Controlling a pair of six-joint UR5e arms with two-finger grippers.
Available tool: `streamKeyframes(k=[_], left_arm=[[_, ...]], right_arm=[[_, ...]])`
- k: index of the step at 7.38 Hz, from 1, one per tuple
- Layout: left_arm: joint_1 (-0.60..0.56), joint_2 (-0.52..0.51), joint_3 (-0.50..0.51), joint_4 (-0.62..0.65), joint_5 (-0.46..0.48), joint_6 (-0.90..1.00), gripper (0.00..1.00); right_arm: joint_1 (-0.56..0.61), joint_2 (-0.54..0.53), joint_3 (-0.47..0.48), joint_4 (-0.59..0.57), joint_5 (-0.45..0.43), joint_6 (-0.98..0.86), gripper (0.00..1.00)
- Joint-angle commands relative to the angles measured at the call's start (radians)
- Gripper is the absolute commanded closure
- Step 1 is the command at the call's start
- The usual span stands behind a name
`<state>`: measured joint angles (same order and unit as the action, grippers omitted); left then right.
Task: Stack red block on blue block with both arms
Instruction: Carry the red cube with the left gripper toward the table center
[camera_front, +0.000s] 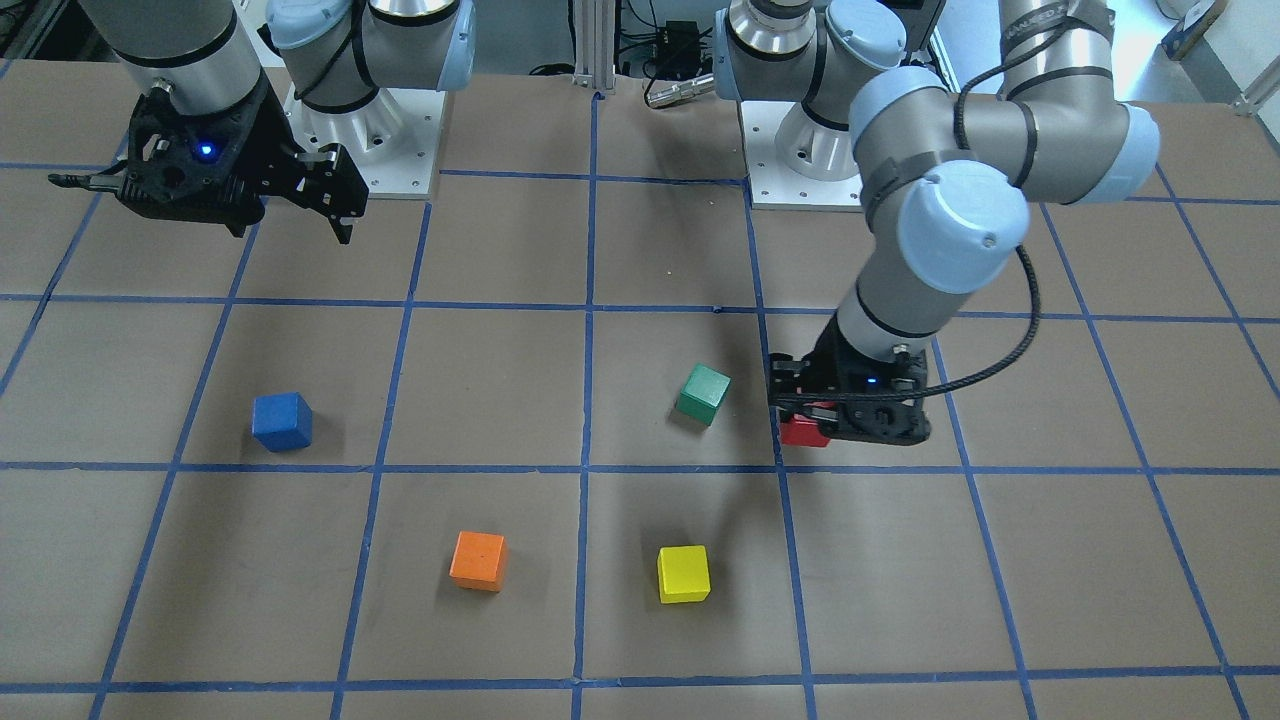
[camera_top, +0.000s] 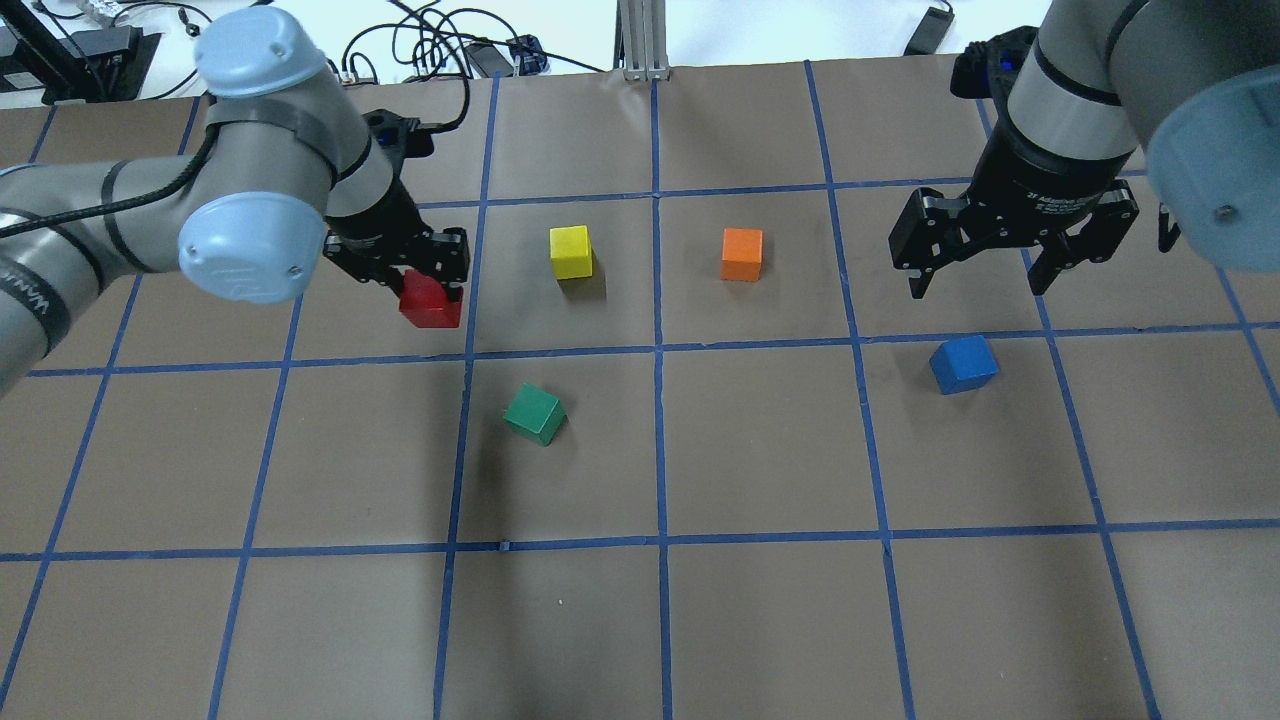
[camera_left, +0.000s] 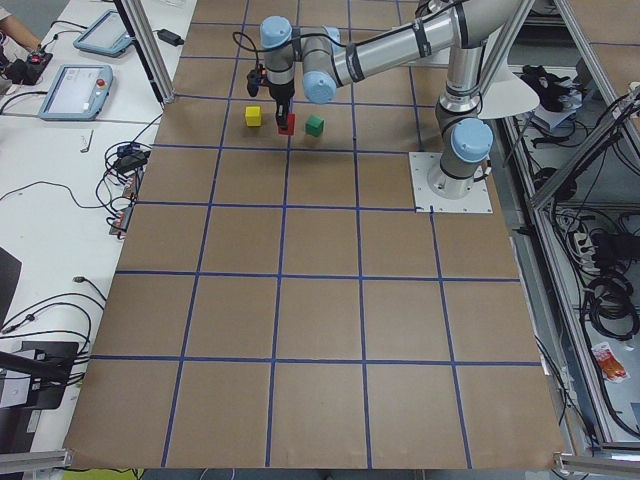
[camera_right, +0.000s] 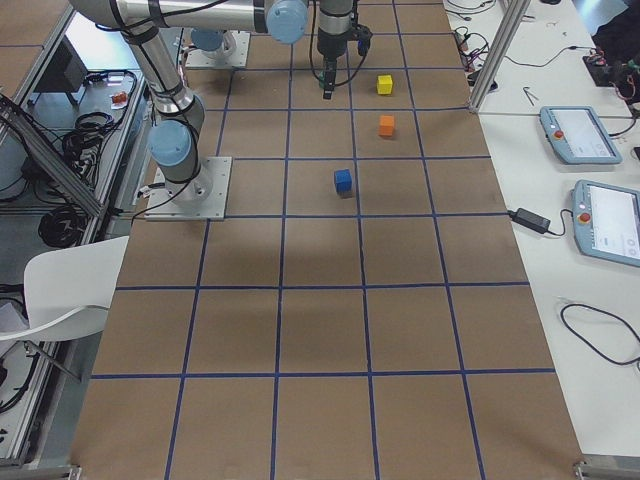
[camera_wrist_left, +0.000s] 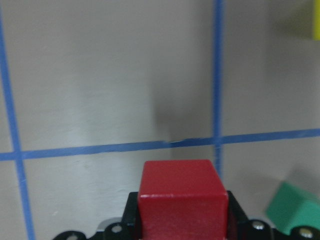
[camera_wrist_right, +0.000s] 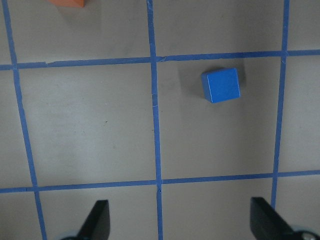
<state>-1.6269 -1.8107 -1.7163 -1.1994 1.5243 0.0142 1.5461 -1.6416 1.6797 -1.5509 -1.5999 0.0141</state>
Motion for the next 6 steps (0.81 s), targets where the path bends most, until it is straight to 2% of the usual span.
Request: streamKeyframes(k=[1, 3, 5, 6], left_arm=[[-0.213, -0.069, 0.041, 0.056, -0.015, -0.292, 1.00], [-0.284, -0.151, 0.043, 0.139, -0.012, -0.338, 1.00], [-0.307, -0.212, 0.049, 0.234, -0.003, -0.339, 1.00], [-0.307, -0.237, 0.066, 0.235, -0.004, -0.332, 1.00]], right_arm=[[0.000, 0.000, 0.000, 0.002, 0.000, 0.001, 0.00], [0.000, 0.000, 0.000, 0.002, 0.000, 0.001, 0.00], [0.000, 0.000, 0.000, 0.002, 0.000, 0.001, 0.00], [0.000, 0.000, 0.000, 0.002, 0.000, 0.001, 0.00]])
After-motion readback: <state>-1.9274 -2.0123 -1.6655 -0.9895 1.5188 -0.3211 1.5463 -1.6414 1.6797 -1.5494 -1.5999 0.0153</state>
